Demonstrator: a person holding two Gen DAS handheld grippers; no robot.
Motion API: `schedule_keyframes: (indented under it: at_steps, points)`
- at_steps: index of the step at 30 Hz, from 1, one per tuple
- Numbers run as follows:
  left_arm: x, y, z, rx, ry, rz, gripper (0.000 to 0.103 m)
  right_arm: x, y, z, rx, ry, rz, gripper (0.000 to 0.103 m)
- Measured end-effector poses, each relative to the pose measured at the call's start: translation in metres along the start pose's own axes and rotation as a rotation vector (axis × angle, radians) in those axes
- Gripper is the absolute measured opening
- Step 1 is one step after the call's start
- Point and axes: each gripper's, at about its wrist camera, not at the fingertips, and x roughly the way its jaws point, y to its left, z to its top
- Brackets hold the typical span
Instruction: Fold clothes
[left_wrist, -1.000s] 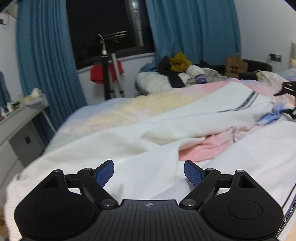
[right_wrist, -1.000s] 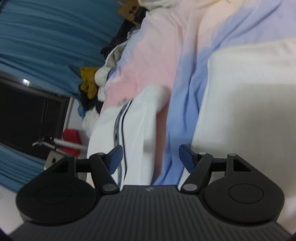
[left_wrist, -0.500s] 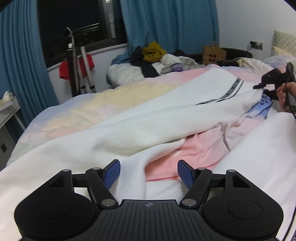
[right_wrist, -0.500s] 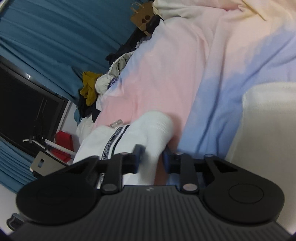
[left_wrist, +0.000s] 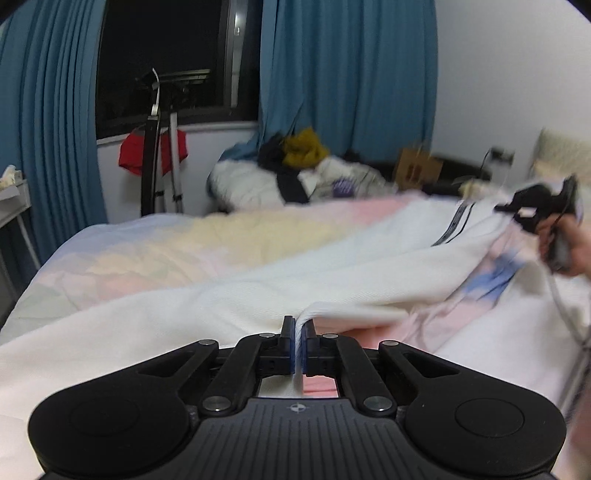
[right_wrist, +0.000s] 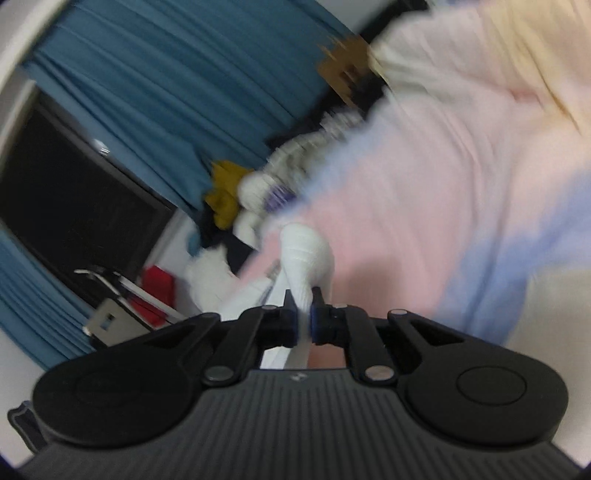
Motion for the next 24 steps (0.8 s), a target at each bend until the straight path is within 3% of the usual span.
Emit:
schedule_keyframes:
  at_steps: [3, 5, 8, 11, 13, 14, 16, 20, 24]
  points:
    - [-0.012, -0.005, -0.005, 0.022, 0.051, -0.070, 0.003, -0.015, 0.000, 0.009, -0.008, -0.080, -0.022, 0.009]
    - [-0.012, -0.014, -0.013, 0.052, 0.121, -0.109, 0.003, -0.011, -0.018, 0.007, -0.004, -0.047, -0.108, 0.009]
    - [0.000, -0.026, -0.027, 0.081, 0.205, -0.093, 0.004, -0.004, -0.048, 0.004, 0.003, 0.017, -0.244, 0.009]
    - [0.008, -0.029, -0.031, 0.055, 0.245, -0.070, 0.005, 0.005, -0.079, -0.006, 0.048, 0.118, -0.288, 0.009]
    - [0.003, -0.026, -0.027, -0.004, 0.232, -0.062, 0.008, 0.002, -0.082, -0.004, 0.044, 0.133, -0.277, 0.012]
    - [-0.001, -0.024, -0.024, -0.034, 0.223, -0.059, 0.011, -0.001, -0.078, -0.003, 0.036, 0.140, -0.275, 0.012]
    - [-0.015, -0.023, -0.022, -0.086, 0.200, -0.043, 0.027, -0.011, -0.070, 0.000, 0.019, 0.162, -0.276, 0.013]
    - [-0.060, -0.023, -0.014, -0.199, 0.169, 0.000, 0.040, -0.043, -0.047, -0.007, -0.032, 0.201, -0.300, 0.013]
    - [-0.123, -0.007, -0.009, -0.368, 0.131, 0.061, 0.058, -0.081, -0.021, -0.015, -0.076, 0.202, -0.271, 0.013]
